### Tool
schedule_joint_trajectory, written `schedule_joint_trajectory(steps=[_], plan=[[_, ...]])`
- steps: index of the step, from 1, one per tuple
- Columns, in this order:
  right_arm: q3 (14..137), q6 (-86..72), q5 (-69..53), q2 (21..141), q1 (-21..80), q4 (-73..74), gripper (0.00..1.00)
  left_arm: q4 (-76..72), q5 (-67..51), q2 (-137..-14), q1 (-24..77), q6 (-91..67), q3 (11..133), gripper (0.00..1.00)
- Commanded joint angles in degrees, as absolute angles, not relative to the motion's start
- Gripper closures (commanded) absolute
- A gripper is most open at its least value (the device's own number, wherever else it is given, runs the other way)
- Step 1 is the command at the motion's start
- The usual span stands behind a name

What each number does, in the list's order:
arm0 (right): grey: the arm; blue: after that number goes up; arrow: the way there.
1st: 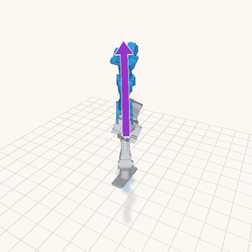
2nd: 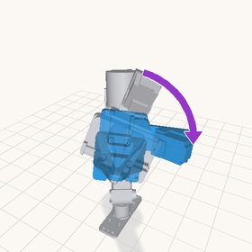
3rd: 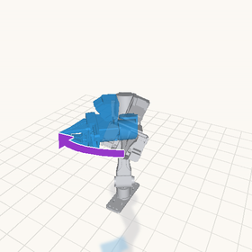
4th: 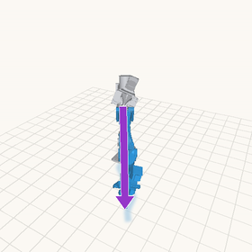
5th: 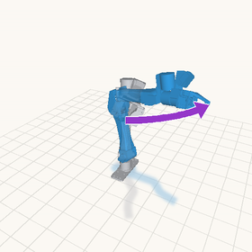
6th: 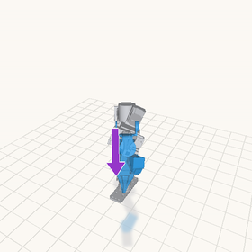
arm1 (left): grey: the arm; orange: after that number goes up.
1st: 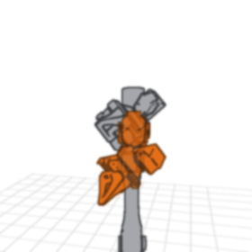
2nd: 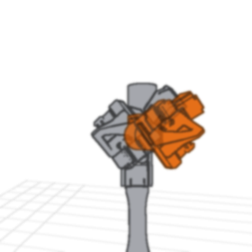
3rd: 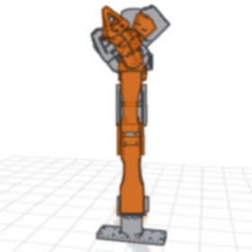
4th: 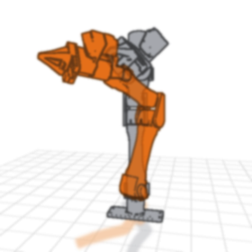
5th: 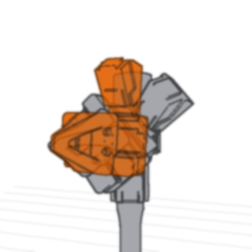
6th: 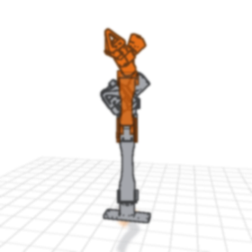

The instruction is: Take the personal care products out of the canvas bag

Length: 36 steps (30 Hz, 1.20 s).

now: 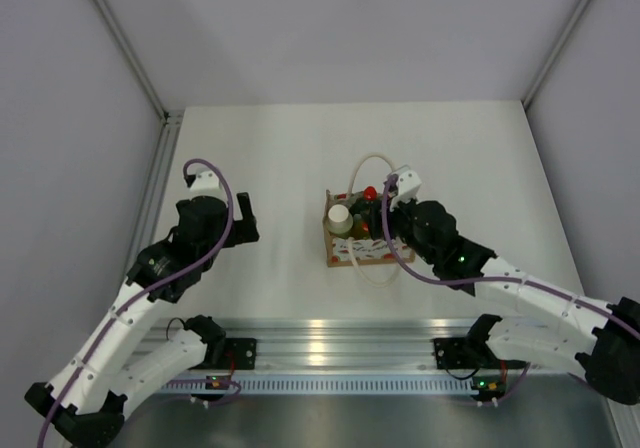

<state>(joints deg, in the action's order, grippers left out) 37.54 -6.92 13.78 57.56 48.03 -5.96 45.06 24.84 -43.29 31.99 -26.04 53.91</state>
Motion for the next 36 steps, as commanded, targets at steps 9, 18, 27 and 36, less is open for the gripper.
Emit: schedule_joint_trajectory(steps=[9, 18, 27, 36], plan=[[34.1, -7.8, 13.8, 59.5, 49.2, -18.1, 0.54, 41.1, 22.9, -43.3, 32.1, -24.9, 53.5, 0.02], [30.7, -7.7, 14.3, 59.9, 49.6, -21.6, 0.62, 41.0, 22.8, -42.8, 32.1, -24.8, 53.5, 0.02], [29.8, -5.7, 13.4, 59.4, 49.7, -23.9, 0.95, 40.8, 22.6, -42.6, 32.1, -24.6, 53.3, 0.02], [31.9, -2.9, 12.7, 57.2, 49.8, -23.7, 1.00, 40.7, 22.6, -42.5, 32.1, -24.7, 53.3, 0.02]])
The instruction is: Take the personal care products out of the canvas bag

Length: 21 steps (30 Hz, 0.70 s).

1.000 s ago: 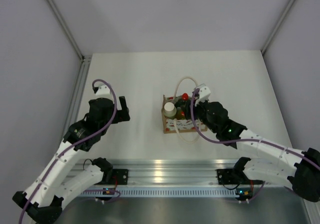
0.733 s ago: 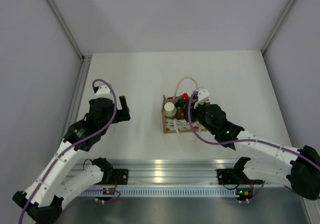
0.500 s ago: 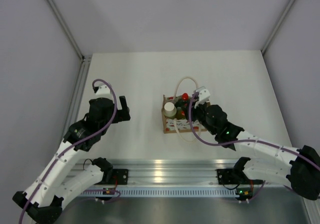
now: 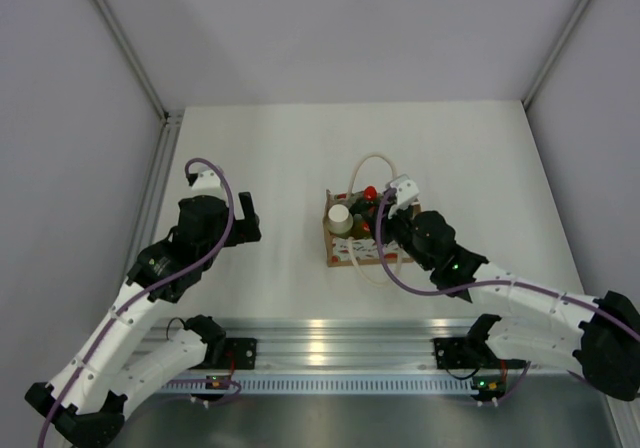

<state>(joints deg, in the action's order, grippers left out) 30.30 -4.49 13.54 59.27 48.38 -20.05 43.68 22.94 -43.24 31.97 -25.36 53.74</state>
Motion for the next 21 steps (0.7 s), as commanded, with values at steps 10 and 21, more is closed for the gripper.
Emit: schedule_joint_trajectory(steps=[10, 21], plan=[[35.4, -0.4, 14.0, 55.8, 49.8, -22.5, 1.00, 40.8, 22.8, -42.5, 32.1, -24.6, 53.3, 0.02], [40.6, -0.4, 16.7, 53.6, 49.8, -17.3, 1.00, 40.7, 22.9, -42.5, 32.1, -24.7, 53.3, 0.02]])
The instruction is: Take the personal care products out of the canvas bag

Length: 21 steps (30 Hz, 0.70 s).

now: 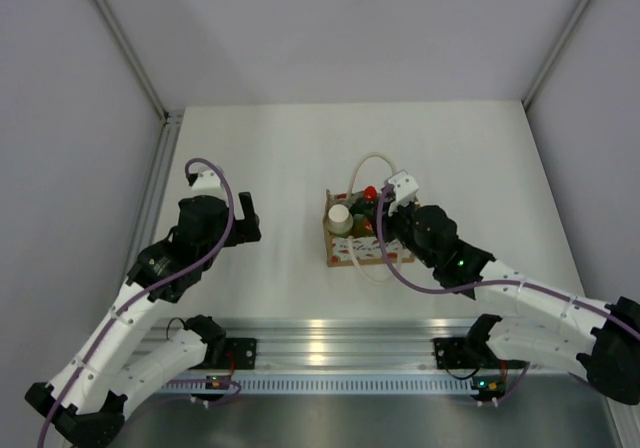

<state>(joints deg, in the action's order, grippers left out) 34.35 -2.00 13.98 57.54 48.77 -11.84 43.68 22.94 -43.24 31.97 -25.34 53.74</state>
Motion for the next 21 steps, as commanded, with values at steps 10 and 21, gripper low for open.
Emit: schedule_joint_trajectory(steps=[10, 21], plan=[[46.6, 1.8, 19.8, 52.6, 49.8, -13.5, 1.00, 40.6, 22.9, -42.5, 32.1, -24.8, 53.2, 0.02], [56.0, 3.5, 23.4, 54.5, 49.7, -6.7, 1.00, 40.6, 23.2, -42.5, 32.1, -24.9, 53.3, 0.02]])
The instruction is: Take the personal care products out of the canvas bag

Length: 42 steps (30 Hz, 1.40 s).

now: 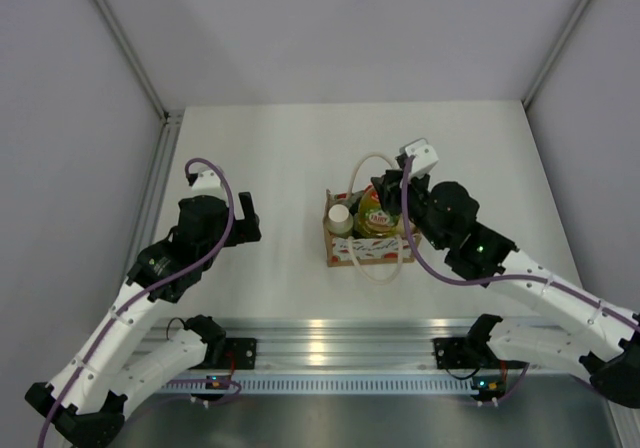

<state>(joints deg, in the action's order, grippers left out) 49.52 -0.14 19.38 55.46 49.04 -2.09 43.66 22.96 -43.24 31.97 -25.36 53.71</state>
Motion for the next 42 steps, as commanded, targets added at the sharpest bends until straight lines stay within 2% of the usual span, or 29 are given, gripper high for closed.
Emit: schedule_joint_trajectory(steps=[1, 12, 19, 23, 30, 33, 42], plan=[[56.7, 3.7, 23.5, 54.7, 49.5, -6.3, 1.00, 40.6, 23.2, -42.5, 32.1, -24.9, 53.3, 0.02], [71.0, 3.2, 26.6, 57.8, 46.8, 6.8, 1.00, 40.5, 23.0, -42.2, 32.2, -24.9, 53.3, 0.02], [71.3, 2.0, 27.5, 54.4, 42.3, 8.0, 1.00, 40.4, 22.7, -42.1, 32.1, -24.9, 53.3, 0.02], [70.0, 2.3, 28.7, 52.7, 38.9, 7.6, 1.00, 40.4, 22.5, -42.1, 32.1, -24.8, 53.3, 0.02], [65.4, -3.2, 22.3, 50.5, 22.5, 6.3, 1.00, 40.3, 22.5, -41.9, 32.1, -24.8, 53.3, 0.02], [62.3, -4.2, 21.4, 50.4, 18.7, 3.8, 1.00, 40.4, 22.5, -41.9, 32.1, -24.8, 53.3, 0.02], [48.4, -1.3, 22.7, 49.3, 14.2, -11.7, 1.00, 40.3, 22.3, -42.0, 32.2, -24.8, 53.2, 0.02]])
